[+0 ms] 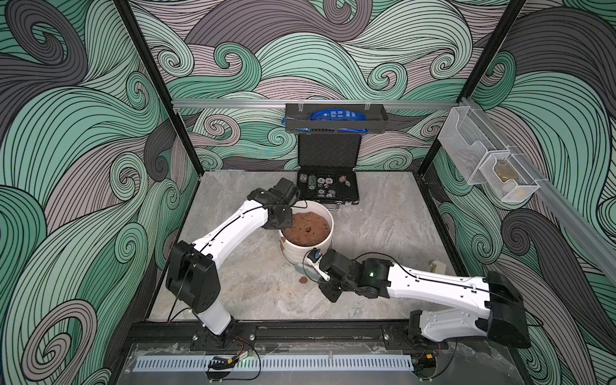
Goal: Scrub the dried mud off the ceramic pot
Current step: Brush off the soil from the pot, then rotate the pot at the center of the board.
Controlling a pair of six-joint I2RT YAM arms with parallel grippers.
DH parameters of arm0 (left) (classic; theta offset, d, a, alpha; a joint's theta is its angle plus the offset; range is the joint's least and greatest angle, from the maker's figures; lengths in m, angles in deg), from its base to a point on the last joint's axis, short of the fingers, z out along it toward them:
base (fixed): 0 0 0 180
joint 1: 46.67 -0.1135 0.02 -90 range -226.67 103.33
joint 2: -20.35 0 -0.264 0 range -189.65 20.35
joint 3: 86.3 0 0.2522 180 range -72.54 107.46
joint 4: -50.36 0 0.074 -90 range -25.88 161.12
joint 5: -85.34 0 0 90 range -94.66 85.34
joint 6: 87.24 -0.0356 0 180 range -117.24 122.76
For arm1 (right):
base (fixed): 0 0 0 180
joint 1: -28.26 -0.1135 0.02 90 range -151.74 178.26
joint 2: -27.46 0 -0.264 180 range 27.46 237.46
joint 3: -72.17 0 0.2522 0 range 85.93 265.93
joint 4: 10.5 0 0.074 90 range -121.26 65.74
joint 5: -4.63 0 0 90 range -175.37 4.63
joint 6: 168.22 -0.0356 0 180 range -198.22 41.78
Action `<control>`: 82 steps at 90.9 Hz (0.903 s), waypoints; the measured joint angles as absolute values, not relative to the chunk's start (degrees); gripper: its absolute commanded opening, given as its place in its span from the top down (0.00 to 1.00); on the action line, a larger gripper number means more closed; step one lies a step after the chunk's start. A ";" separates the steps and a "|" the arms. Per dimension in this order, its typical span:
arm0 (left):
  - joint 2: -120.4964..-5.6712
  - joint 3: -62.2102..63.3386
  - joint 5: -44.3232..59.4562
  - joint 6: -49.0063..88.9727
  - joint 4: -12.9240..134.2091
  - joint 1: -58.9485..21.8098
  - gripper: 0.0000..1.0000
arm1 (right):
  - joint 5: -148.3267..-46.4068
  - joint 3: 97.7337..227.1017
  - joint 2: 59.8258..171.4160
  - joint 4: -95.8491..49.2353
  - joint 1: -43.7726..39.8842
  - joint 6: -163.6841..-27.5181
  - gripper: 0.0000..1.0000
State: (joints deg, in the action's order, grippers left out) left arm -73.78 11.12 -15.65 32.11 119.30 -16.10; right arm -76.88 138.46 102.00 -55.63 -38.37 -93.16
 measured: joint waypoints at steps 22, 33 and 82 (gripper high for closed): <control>-74.39 12.04 -15.80 31.04 120.22 -16.10 0.92 | -77.40 139.33 101.72 -53.88 -33.76 -87.87 1.00; -74.46 12.08 -15.80 30.73 120.26 -16.10 0.92 | -78.08 139.14 101.80 -53.21 -33.15 -86.16 1.00; -76.16 13.96 -14.88 19.91 119.52 -17.30 0.94 | -90.97 133.96 92.78 -45.89 -33.21 -78.36 1.00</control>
